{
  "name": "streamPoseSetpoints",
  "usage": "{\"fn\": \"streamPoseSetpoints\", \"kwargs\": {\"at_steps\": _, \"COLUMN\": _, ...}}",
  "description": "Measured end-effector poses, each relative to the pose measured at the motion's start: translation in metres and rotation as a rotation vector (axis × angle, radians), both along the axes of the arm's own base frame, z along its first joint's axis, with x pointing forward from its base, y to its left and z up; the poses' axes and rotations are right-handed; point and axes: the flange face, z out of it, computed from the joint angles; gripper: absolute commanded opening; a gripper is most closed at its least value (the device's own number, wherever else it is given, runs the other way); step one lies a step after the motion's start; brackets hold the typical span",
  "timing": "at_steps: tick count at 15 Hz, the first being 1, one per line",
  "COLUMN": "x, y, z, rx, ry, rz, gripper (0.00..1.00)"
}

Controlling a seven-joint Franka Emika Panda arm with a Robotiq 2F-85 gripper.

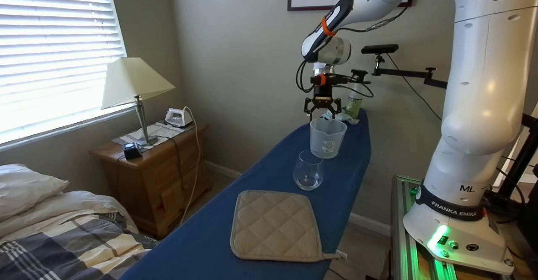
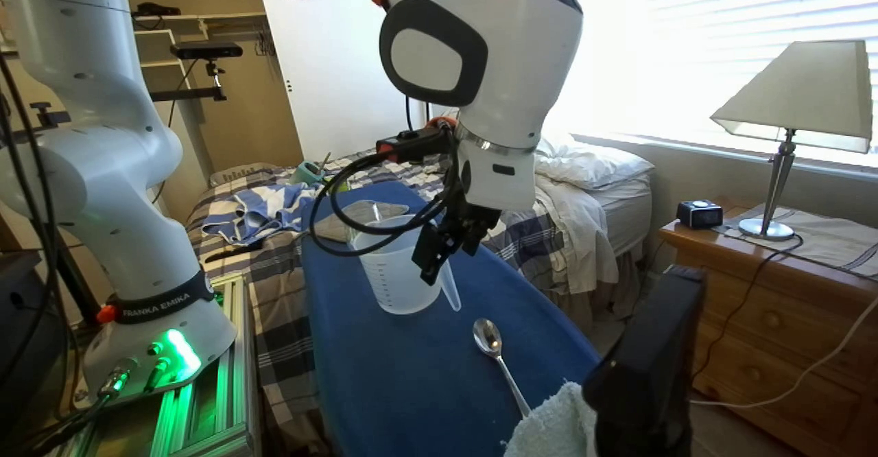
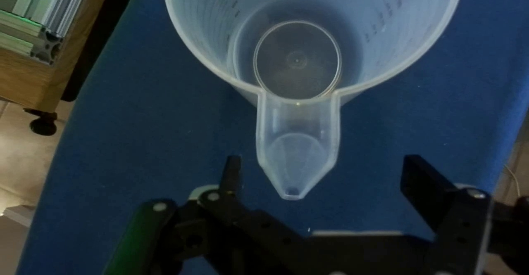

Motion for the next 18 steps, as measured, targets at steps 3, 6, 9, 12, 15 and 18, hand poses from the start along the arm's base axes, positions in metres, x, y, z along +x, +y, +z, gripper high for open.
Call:
{"fn": "streamPoseSetpoints", "kwargs": {"at_steps": 3, "x": -0.0011, "y": 0.0031, "z": -0.0008, "rx": 0.024, "ry": 0.008, "rz": -0.005, "gripper": 0.82}}
{"fn": "streamPoseSetpoints", "kwargs": {"at_steps": 6, "x": -0.0019, "y": 0.0047, "z": -0.0012, "rx": 0.036, "ry": 0.015, "rz": -0.006, "gripper": 0.53}}
{"fn": "streamPoseSetpoints", "kwargs": {"at_steps": 9, "x": -0.0021, "y": 0.0051, "z": -0.0013, "rx": 0.039, "ry": 0.016, "rz": -0.006, "gripper": 0.32}}
{"fn": "streamPoseSetpoints", "kwargs": {"at_steps": 12, "x": -0.0021, "y": 0.0051, "z": -0.0012, "rx": 0.039, "ry": 0.016, "rz": -0.007, "gripper": 0.12}}
{"fn": "streamPoseSetpoints", "kwargs": {"at_steps": 15, "x": -0.0019, "y": 0.0050, "z": -0.0010, "rx": 0.039, "ry": 0.016, "rz": -0.008, "gripper": 0.46}}
{"fn": "streamPoseSetpoints", "kwargs": {"at_steps": 18, "x": -0.0019, "y": 0.0050, "z": -0.0011, "rx": 0.039, "ry": 0.016, "rz": -0.009, "gripper": 0.53}}
